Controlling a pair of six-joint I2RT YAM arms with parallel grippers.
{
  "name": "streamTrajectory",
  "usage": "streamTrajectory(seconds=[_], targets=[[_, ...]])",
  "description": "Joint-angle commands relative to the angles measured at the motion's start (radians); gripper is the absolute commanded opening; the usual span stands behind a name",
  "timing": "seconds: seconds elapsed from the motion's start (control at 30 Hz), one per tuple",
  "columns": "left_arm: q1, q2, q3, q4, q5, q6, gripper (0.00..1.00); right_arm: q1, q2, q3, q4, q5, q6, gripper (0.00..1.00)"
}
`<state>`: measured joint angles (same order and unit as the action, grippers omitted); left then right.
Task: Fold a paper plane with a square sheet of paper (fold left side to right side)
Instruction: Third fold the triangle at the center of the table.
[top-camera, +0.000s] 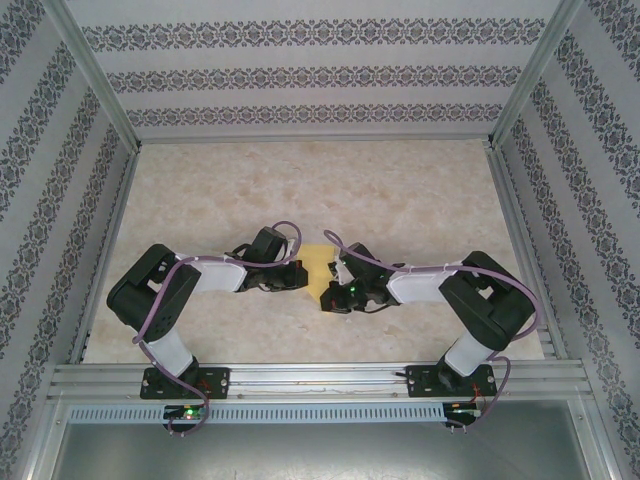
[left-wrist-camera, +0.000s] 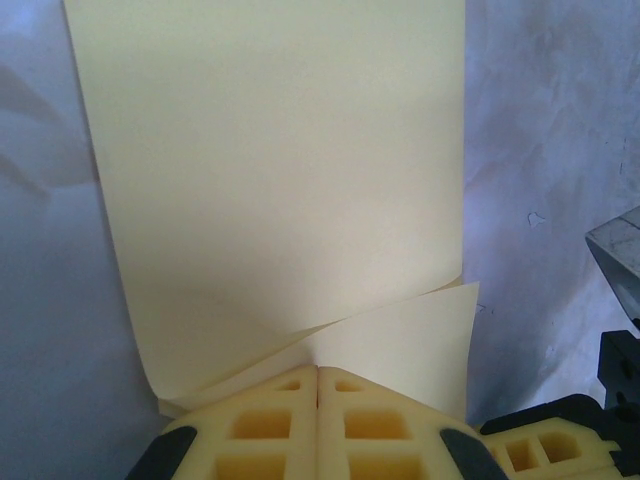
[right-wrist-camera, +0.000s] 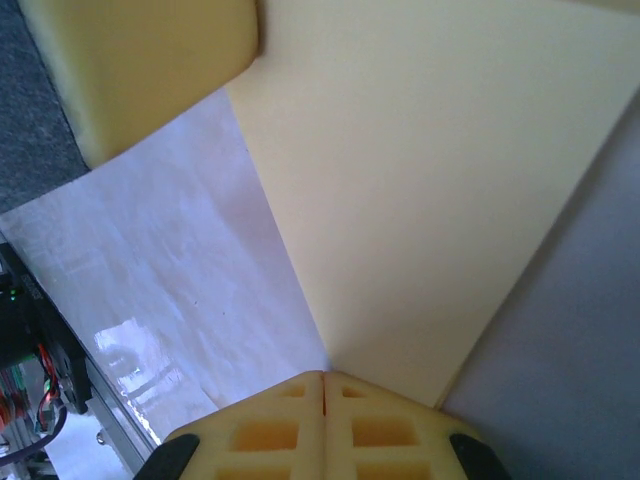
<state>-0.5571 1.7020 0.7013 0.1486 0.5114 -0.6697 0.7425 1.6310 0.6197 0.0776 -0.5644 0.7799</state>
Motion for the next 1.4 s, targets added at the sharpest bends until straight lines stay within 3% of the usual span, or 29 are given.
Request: streamTrajectory(seconds=[0.0, 0.3, 0.57, 1.0, 1.37], targets=[[0.008, 0.036, -0.017, -0.135, -0.163, 0.001, 0.0, 0.014, -0.016, -0.042, -0.098, 0.014, 0.004, 0.0], [0.009, 0.034, -0.023, -0.127, -0.148, -0.014, 0.0, 0.01, -0.084, -0.094, -0.116, 0.01, 0.015, 0.0], [0.009, 0.035, -0.022, -0.118, -0.137, -0.018, 0.0, 0.0, -0.177, -0.018, -0.133, -0.064, -0.001, 0.0], [0.007, 0.032, -0.021, -0.096, -0.114, -0.031, 0.0, -0.002, 0.039, 0.116, -0.065, 0.056, -0.004, 0.0], [0.008, -0.065, 0.008, -0.1, -0.072, -0.005, 0.0, -0.018, 0.123, 0.032, -0.042, 0.051, 0.015, 0.0]])
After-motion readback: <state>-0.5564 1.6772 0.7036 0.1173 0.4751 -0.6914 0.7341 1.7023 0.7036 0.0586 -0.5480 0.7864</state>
